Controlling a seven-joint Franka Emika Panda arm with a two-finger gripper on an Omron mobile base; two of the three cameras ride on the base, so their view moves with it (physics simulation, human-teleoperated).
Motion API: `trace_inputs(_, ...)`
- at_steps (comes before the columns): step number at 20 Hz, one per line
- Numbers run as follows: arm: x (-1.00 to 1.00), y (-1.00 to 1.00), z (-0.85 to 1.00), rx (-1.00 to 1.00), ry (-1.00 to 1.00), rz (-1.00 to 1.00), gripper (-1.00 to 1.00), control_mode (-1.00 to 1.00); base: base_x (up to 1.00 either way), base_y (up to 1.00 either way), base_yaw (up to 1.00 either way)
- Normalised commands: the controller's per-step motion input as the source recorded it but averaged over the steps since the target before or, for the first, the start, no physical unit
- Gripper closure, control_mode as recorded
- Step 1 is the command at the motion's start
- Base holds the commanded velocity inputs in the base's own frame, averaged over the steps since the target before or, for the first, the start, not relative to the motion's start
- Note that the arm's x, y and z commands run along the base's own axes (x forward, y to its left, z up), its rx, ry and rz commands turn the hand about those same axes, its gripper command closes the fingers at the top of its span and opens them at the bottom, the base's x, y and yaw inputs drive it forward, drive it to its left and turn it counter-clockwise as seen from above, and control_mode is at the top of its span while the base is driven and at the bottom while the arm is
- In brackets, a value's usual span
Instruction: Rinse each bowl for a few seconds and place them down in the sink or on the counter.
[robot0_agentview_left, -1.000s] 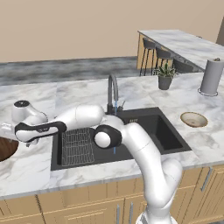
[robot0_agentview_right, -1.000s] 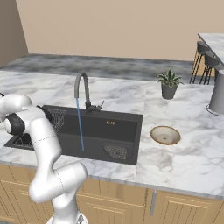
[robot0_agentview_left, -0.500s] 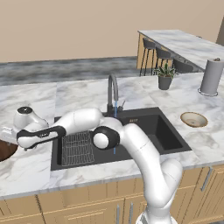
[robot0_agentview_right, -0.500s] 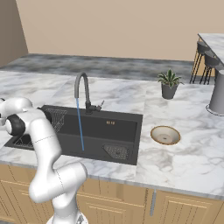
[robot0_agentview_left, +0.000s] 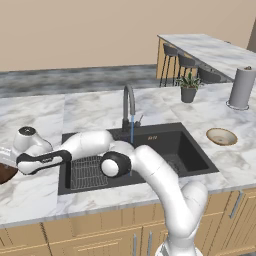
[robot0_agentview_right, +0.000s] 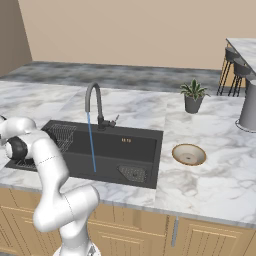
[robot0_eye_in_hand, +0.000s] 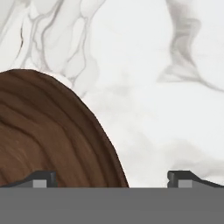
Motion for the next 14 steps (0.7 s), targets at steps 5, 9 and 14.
trace_inputs(5,0.19,0.3,-0.03,0.0,0.0,0.0,1.0,-1.0,0.0,0.0,0.0)
trace_inputs(9,0.12,0.03,0.0,0.01,0.0,0.0,1.0,-1.0,0.0,0.0,0.0)
trace_inputs(14,0.01,-0.07,0.0,0.05,0.0,0.0,1.0,-1.0,0.0,0.0,0.0)
